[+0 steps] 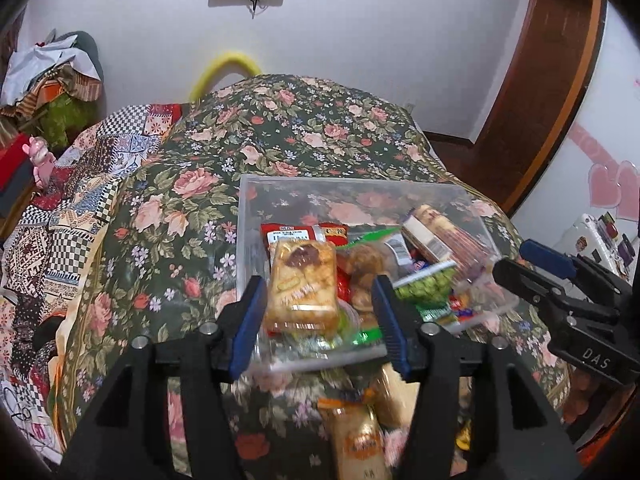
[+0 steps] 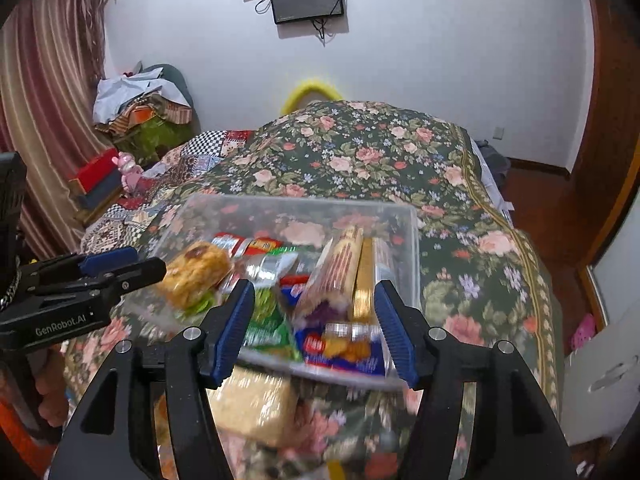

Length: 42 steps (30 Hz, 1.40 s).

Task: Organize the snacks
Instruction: 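Release cracker packet into box with left tool while right tool releases wafer roll, then grasp orange-labelled cake packet with left tool while right tool grasps yellow chip bag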

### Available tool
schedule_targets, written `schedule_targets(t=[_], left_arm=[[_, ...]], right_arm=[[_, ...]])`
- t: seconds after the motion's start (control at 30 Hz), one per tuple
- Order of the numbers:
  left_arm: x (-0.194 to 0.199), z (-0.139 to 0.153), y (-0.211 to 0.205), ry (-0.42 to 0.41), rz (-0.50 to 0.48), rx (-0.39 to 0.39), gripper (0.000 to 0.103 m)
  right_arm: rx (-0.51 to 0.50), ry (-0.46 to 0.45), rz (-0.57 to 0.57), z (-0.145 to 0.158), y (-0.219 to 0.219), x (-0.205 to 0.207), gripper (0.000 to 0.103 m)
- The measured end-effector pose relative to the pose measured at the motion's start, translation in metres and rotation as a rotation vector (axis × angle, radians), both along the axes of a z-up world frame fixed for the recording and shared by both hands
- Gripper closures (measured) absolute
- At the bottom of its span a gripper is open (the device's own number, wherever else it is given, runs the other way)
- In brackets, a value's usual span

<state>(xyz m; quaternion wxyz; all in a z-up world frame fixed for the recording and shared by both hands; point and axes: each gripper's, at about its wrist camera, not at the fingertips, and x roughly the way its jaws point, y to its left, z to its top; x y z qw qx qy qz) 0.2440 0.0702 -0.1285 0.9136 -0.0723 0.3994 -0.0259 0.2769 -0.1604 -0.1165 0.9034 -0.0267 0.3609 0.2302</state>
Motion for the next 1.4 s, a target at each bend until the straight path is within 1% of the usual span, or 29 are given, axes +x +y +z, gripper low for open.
schedule_targets(t=[0.1,0.23,0.37,0.5,0.57,0.7,0.8,0.83,0.9,0.93,0.97,1.07,1.2,1.23,1.27,1.3,1.33,1.37,1.4], left_arm=[[-0.015,0.002,-0.002,0.002,-0.004,0.002,0.046],[-0.031,-0.005,-0.006,0.029,-0.014,0.001,0.046],[-0.045,-0.020,-0.013,0.073,-0.032,0.022,0.046],[-0.050,-0.037,-0.018,0.127,-0.054,0.026,0.046],[-0.053,-0.048,-0.021,0.157,-0.063,0.036,0.046],[-0.055,-0.066,-0.024,0.211,-0.086,0.029,0.046],[-0.058,-0.080,-0.031,0.238,-0.118,0.060,0.046],[-0.060,-0.083,-0.033,0.237,-0.134,0.054,0.045],[-0.060,-0.085,-0.036,0.238,-0.148,0.049,0.045],[-0.059,-0.086,-0.038,0.241,-0.151,0.049,0.045],[-0.058,-0.088,-0.038,0.247,-0.150,0.047,0.045],[-0.053,-0.095,-0.038,0.269,-0.147,0.029,0.045],[-0.050,-0.098,-0.030,0.263,-0.125,0.016,0.045],[-0.050,-0.098,-0.029,0.261,-0.122,0.017,0.046],[-0.050,-0.099,-0.026,0.259,-0.120,0.019,0.047],[-0.051,-0.099,-0.025,0.258,-0.120,0.022,0.051],[-0.051,-0.099,-0.024,0.255,-0.118,0.028,0.057],[-0.053,-0.099,-0.022,0.253,-0.110,0.044,0.062],[-0.053,-0.100,-0.021,0.251,-0.105,0.059,0.068]], right_arm=[[0.006,0.014,-0.006,0.000,-0.007,-0.013,0.044],[-0.004,0.049,-0.020,-0.008,-0.018,-0.033,0.044],[-0.038,0.086,-0.031,-0.022,-0.029,-0.047,0.044],[-0.046,0.150,-0.036,-0.041,-0.040,-0.058,0.044],[-0.048,0.172,-0.036,-0.048,-0.042,-0.063,0.044],[-0.049,0.212,-0.011,-0.062,-0.039,-0.074,0.044],[-0.062,0.227,0.015,-0.070,-0.034,-0.080,0.043],[-0.065,0.232,0.021,-0.072,-0.032,-0.081,0.042],[-0.075,0.246,0.035,-0.078,-0.030,-0.083,0.037],[-0.079,0.249,0.038,-0.080,-0.028,-0.084,0.031],[-0.084,0.251,0.039,-0.082,-0.027,-0.084,0.030],[-0.089,0.255,0.045,-0.086,-0.025,-0.084,0.030],[-0.090,0.254,0.043,-0.091,-0.024,-0.080,0.030],[-0.088,0.254,0.043,-0.092,-0.024,-0.079,0.031],[-0.084,0.252,0.041,-0.092,-0.024,-0.078,0.035],[-0.078,0.249,0.039,-0.091,-0.025,-0.078,0.039],[-0.073,0.249,0.041,-0.091,-0.025,-0.077,0.049],[-0.068,0.251,0.038,-0.091,-0.025,-0.077,0.051],[-0.058,0.253,0.029,-0.091,-0.026,-0.075,0.052]])
